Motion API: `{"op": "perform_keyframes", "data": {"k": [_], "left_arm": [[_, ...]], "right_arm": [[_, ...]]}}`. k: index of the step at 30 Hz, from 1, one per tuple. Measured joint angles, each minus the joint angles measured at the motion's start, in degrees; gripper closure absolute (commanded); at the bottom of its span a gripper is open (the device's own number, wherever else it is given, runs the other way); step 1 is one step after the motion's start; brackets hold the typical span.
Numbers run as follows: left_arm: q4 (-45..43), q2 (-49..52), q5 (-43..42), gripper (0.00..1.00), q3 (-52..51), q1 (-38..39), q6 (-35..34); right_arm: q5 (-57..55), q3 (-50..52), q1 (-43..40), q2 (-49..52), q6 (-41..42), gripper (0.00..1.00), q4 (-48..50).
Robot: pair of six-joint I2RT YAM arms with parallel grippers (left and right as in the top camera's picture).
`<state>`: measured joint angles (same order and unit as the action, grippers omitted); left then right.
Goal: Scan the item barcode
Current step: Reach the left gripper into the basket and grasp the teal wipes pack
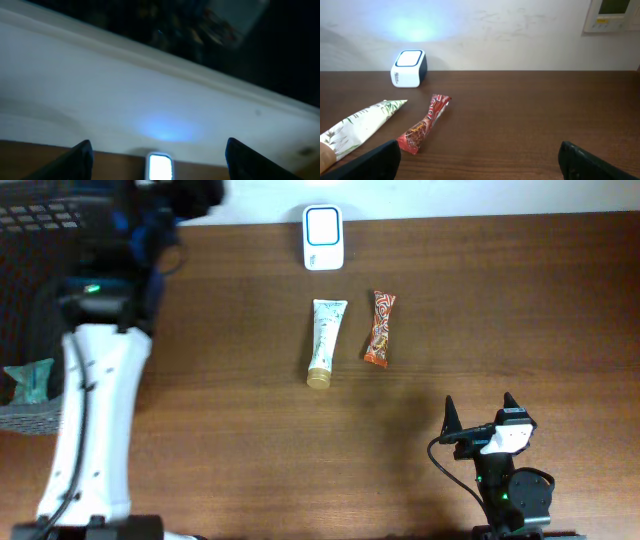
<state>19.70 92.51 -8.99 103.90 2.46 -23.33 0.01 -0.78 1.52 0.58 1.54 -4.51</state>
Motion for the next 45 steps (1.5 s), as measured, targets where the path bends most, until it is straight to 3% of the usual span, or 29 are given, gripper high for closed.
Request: {"op": "perform_keyframes", "data": {"k": [7,19,27,28,37,45], "left_arm": [[1.3,-5.7,0.0,0.12,0.0,-16.0,1.4],[17.0,-3.4,12.8,0.16,0.2,-32.4,19.0],[27.9,7.6,14.2,0.16,0.1,-36.1,20.8],[28.6,8.8,14.2,0.20,0.1,-36.1,20.8],[35.3,13.2,14.9,0.25,0.0,-36.1,26.4],[45.0,16.5,15.0,0.19,0.0,-36.1,27.1]], "right_arm": [[0.0,0.0,0.0,0.0,0.0,0.01,0.0],[0.0,0.0,0.0,0.0,0.0,0.01,0.0],[0.0,0.0,0.0,0.0,0.0,0.01,0.0],[0.0,0.0,0.0,0.0,0.0,0.01,0.0],[0.0,0.0,0.0,0.0,0.0,0.01,0.0],[0.0,0.0,0.0,0.0,0.0,0.01,0.0]]}}
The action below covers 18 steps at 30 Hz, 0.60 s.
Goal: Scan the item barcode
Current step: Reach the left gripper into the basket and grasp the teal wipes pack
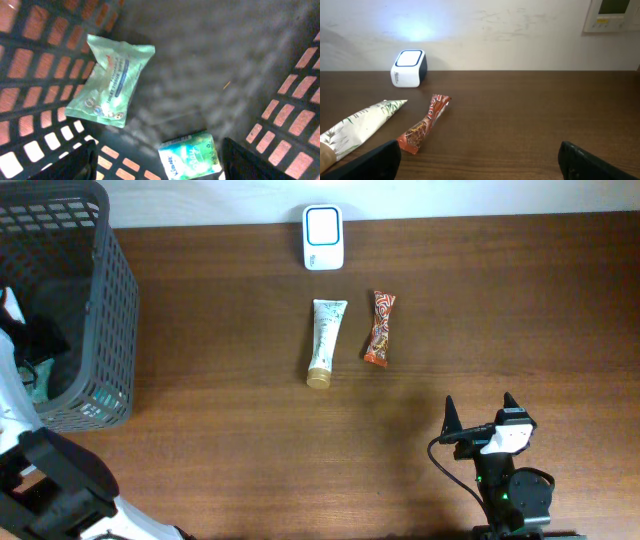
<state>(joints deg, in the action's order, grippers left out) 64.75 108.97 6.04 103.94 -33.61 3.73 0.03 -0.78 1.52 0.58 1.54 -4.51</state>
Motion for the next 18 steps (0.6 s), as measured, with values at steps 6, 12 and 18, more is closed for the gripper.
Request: {"op": "perform_keyframes", "data": {"k": [6,12,18], "left_arm": [[4.7,3.1,-0.2,0.01,0.0,0.0,-0.4],[2.2,5.2,4.5,0.01,0.0,0.0,-0.5],[0.7,7.1,11.5,0.04,0.0,0.0,0.6]], "right_arm": [[0.0,0.0,0.0,0.0,0.0,0.01,0.0],[0.0,0.0,0.0,0.0,0.0,0.01,0.0],[0.0,0.0,0.0,0.0,0.0,0.01,0.0]]}}
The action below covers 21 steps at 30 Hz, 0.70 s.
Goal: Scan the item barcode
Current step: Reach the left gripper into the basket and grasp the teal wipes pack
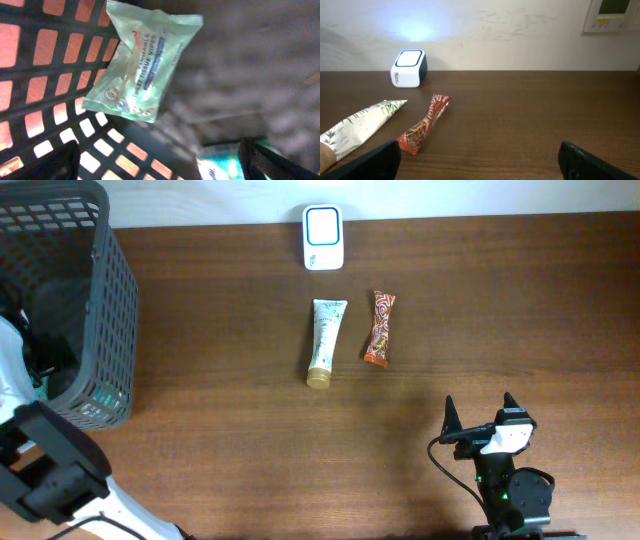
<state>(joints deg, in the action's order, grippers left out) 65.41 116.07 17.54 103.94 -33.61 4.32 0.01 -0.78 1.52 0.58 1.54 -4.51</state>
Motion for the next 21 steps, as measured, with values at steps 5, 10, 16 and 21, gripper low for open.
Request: {"op": "perform_keyframes", "data": {"k": [5,10,16,21], "left_arm": [[-2.9,3.7,2.7,0.20,0.0,0.0,2.1],[-7.7,6.3,3.0,0.22,0.0,0.0,4.8],[-8.5,10.2,5.0,0.37,0.0,0.0,5.1],[-8.5,11.0,5.5,0.54,0.0,-0.1,5.8]], "right_arm": [[0.0,0.0,0.0,0.0,0.0,0.01,0.0],[0.0,0.0,0.0,0.0,0.0,0.02,0.0],[0.0,0.0,0.0,0.0,0.0,0.01,0.0],[0.0,0.0,0.0,0.0,0.0,0.01,0.0]]}}
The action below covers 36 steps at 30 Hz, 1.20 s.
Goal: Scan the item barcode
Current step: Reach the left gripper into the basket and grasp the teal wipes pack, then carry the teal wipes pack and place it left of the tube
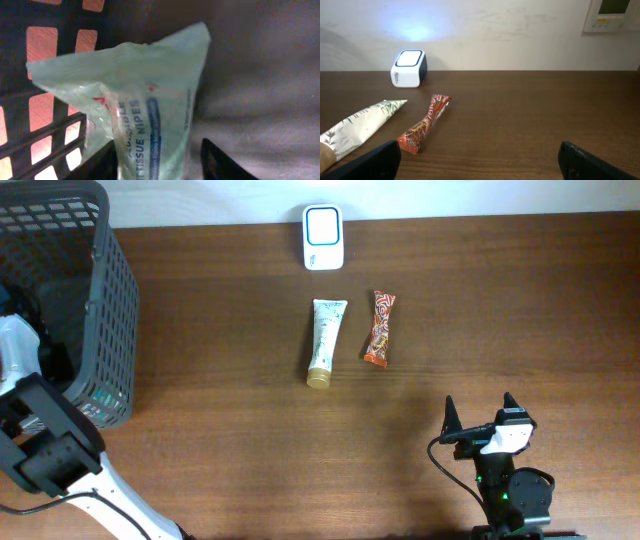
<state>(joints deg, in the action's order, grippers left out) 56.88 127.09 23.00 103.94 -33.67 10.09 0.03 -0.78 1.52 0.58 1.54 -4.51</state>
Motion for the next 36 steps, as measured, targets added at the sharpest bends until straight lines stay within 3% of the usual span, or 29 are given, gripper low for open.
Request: {"op": "perform_keyframes", "data": {"k": [1,3,8,12,19,24,28,32,36], "left_arm": [[0.0,0.0,0.0,0.63,0.0,-0.1,0.0],[-0.2,0.0,0.0,1.00,0.0,-0.2,0.1],[0.1,0.0,-1.3,1.00,0.0,-0.3,0.0],[2.0,-0.5,-7.3,1.00,1.2,0.1,-0.5],[1.2,-14.1,-14.1,1.00,7.5,3.7,-10.6],[-8.4,-30.7,-34.1,1.00,10.4,4.3,-14.0],[-15.6,-36.5,-52.8,1.00,10.6,4.6,-26.1],[-17.0,-36.7,-61.1,1.00,10.6,11.3,-35.4],[-15.5,-34.2,-63.1,1.00,10.6,22.9,-36.5]], "right_arm": [[0.0,0.0,0.0,0.0,0.0,0.01,0.0],[0.0,0.0,0.0,0.0,0.0,0.01,0.0],[0.0,0.0,0.0,0.0,0.0,0.01,0.0],[0.0,0.0,0.0,0.0,0.0,0.01,0.0],[0.0,0.0,0.0,0.0,0.0,0.01,0.0],[0.0,0.0,0.0,0.0,0.0,0.01,0.0],[0.0,0.0,0.0,0.0,0.0,0.01,0.0],[0.0,0.0,0.0,0.0,0.0,0.01,0.0],[0.0,0.0,0.0,0.0,0.0,0.01,0.0]]}}
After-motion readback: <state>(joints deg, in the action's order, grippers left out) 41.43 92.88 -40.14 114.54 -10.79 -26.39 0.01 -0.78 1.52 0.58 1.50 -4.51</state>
